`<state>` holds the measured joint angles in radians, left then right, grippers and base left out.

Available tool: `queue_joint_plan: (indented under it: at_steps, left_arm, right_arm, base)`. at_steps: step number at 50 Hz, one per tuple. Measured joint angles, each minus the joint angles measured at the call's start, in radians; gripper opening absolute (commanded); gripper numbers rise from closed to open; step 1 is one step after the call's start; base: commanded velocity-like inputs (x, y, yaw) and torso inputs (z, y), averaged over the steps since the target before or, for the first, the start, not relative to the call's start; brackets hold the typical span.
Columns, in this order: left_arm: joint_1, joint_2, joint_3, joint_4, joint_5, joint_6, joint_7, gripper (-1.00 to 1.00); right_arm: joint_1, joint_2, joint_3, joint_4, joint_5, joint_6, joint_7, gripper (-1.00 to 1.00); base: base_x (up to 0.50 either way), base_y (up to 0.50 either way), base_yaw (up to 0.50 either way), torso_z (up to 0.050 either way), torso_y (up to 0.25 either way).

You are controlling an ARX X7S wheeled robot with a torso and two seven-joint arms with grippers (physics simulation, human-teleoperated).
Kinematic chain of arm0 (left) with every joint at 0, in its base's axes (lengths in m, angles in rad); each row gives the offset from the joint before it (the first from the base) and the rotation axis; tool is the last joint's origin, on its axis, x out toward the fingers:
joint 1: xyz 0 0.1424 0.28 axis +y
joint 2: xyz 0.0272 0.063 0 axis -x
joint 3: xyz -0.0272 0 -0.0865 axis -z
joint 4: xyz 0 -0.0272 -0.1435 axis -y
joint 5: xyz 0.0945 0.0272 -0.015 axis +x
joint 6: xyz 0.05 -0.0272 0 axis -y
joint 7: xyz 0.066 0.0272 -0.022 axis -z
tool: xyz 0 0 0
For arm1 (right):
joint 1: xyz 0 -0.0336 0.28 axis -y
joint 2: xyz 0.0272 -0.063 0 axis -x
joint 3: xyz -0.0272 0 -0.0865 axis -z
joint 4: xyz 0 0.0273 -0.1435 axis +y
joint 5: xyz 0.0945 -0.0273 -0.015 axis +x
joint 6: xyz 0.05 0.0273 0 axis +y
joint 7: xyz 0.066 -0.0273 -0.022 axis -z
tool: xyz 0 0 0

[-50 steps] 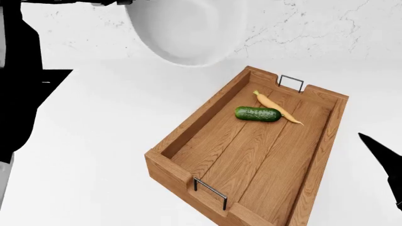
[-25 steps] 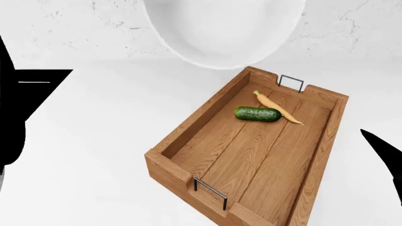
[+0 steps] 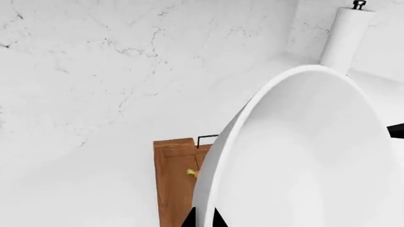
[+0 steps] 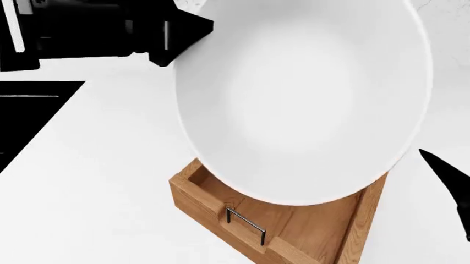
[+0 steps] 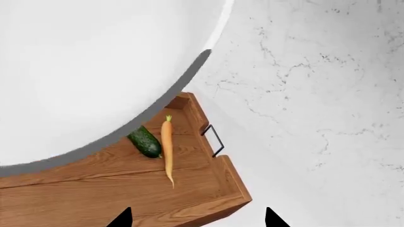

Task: Place the two vegetables and bowl onto the tray for setting up a vegetable dip station.

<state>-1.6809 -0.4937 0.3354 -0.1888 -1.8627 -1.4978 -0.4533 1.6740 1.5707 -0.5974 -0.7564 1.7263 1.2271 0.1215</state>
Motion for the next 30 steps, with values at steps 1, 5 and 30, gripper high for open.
queue_joint_plan:
  at_steps: [1,5,30]
  left_arm:
    - [0.006,-0.008,0.005,0.013,-0.029,0.005,-0.016,-1.00]
    - [0.028,-0.032,0.022,0.059,-0.128,0.024,-0.068,-1.00]
    - [0.115,-0.022,0.034,0.139,-0.110,0.043,-0.035,-1.00]
  right_arm:
    - [-0.001,0.000,0.001,0.000,0.001,0.000,0.000,1.00]
    - [-0.002,0.000,0.004,-0.002,0.004,-0.001,0.003,1.00]
    - [0.007,0.000,0.043,-0.001,0.074,0.036,0.046,1.00]
  base:
    - [0.00,0.00,0.00,0.000,0.000]
    - [0.00,0.00,0.00,0.000,0.000]
    - [0.00,0.00,0.00,0.000,0.000]
